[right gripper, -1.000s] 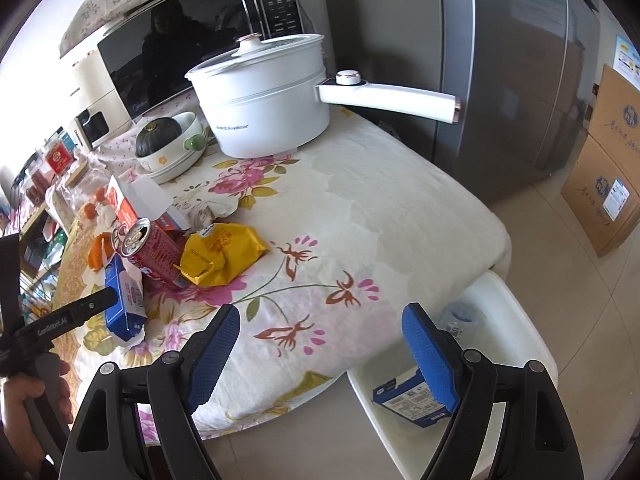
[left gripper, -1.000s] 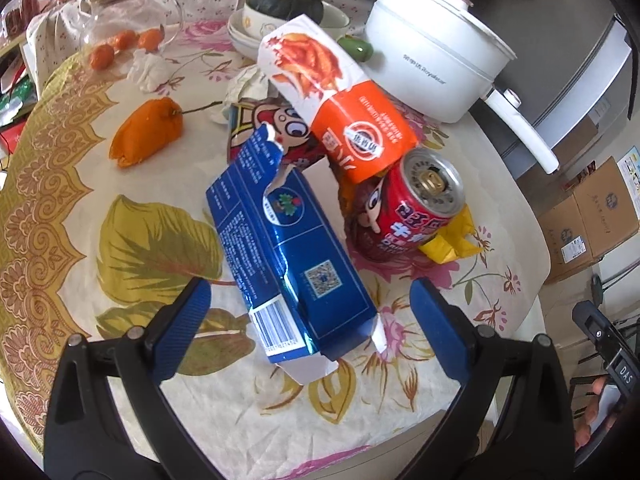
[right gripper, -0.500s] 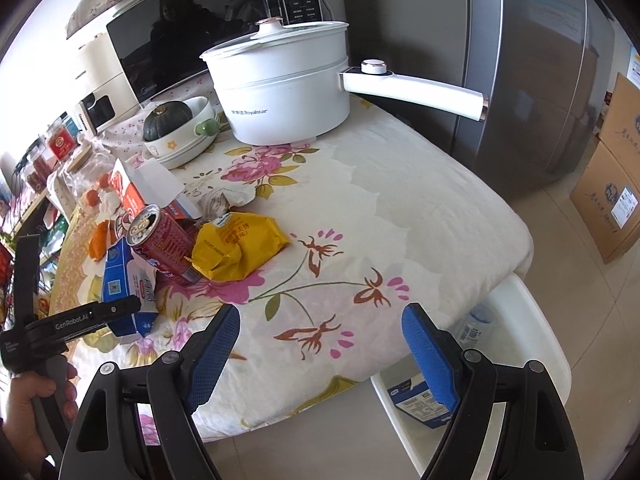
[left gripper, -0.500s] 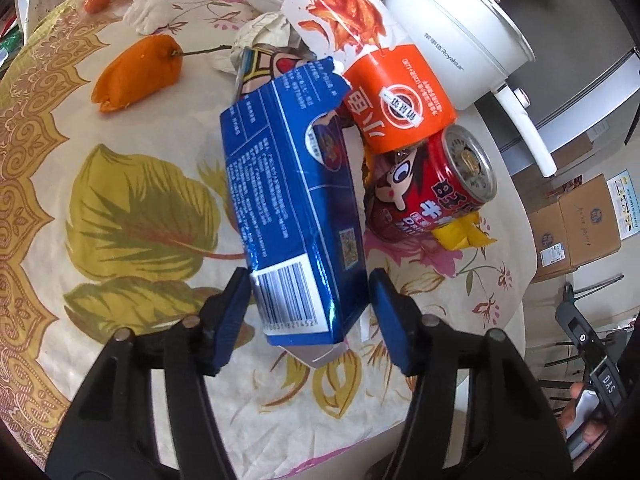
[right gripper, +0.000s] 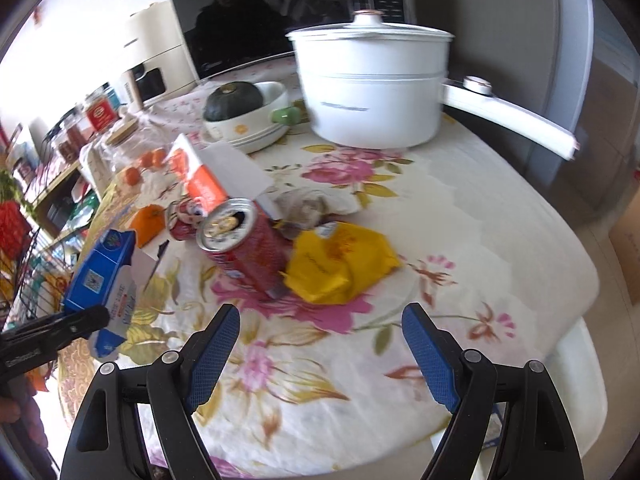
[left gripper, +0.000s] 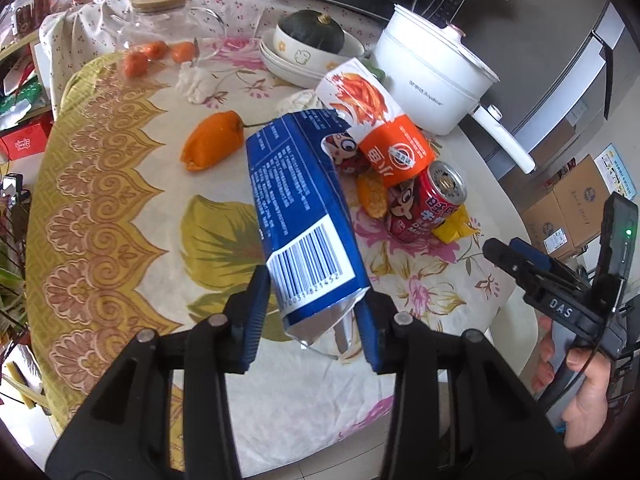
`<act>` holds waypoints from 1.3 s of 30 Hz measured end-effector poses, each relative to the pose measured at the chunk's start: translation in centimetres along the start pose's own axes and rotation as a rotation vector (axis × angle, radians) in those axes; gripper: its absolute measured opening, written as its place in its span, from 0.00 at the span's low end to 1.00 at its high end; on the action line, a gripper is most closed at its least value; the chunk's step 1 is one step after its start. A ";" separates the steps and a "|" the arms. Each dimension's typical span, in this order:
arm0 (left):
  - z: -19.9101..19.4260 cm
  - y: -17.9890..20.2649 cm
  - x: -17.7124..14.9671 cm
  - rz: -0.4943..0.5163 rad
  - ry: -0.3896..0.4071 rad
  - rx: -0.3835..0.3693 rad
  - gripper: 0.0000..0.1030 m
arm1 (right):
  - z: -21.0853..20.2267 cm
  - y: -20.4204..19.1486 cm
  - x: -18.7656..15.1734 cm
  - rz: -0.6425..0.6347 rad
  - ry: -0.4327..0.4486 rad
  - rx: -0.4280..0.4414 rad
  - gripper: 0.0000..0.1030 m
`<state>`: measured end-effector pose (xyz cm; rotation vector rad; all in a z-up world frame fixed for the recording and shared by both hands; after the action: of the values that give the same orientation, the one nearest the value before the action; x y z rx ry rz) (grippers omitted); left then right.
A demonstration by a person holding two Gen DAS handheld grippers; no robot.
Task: Collect trash
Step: 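Grasp the red drink can with the right gripper while the left gripper holds the box, then carry both items over the white bin and open the left gripper to drop the box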
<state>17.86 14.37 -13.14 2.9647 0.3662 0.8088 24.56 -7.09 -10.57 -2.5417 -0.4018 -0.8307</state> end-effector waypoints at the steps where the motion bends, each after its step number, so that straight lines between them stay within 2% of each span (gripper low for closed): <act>1: -0.3 -0.7 0.0 -0.002 0.008 0.003 0.41 | 0.7 -0.5 0.2 -0.016 0.000 0.004 0.82; 7: -1.3 -3.0 0.0 -0.003 0.031 0.017 0.41 | 3.8 -3.5 1.1 -0.146 0.005 -0.025 0.82; 13: -1.4 -3.8 -0.2 -0.005 0.029 0.012 0.41 | 5.6 -4.5 2.1 -0.219 0.033 -0.071 0.81; 18: -1.3 -3.8 -0.3 0.007 0.024 0.009 0.41 | 6.7 -5.0 2.3 -0.232 0.024 -0.066 0.70; 22: -1.2 -3.7 -0.3 0.005 0.018 0.009 0.41 | 7.1 -4.8 2.2 -0.238 0.015 -0.084 0.54; 30: -1.1 -3.8 -0.4 0.003 0.018 0.019 0.41 | 6.1 -4.5 2.0 -0.208 0.019 -0.055 0.52; 39: -1.4 -3.8 -0.4 0.001 0.026 0.025 0.41 | 2.5 -5.5 1.7 -0.241 0.049 -0.028 0.52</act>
<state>16.04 17.99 -12.56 2.9796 0.3789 0.8505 24.90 -0.92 -9.67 -2.5252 -0.6956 -0.9893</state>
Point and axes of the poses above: each gripper's, at about its wrist camera, not at the fingertips, and z roughly the way its jaws point, y to its right, x to its top, the point moved 5 cm from there along z, roughly the way its jaws point, and after that the axes turned 14 degrees about x, right-handed, at the moved point
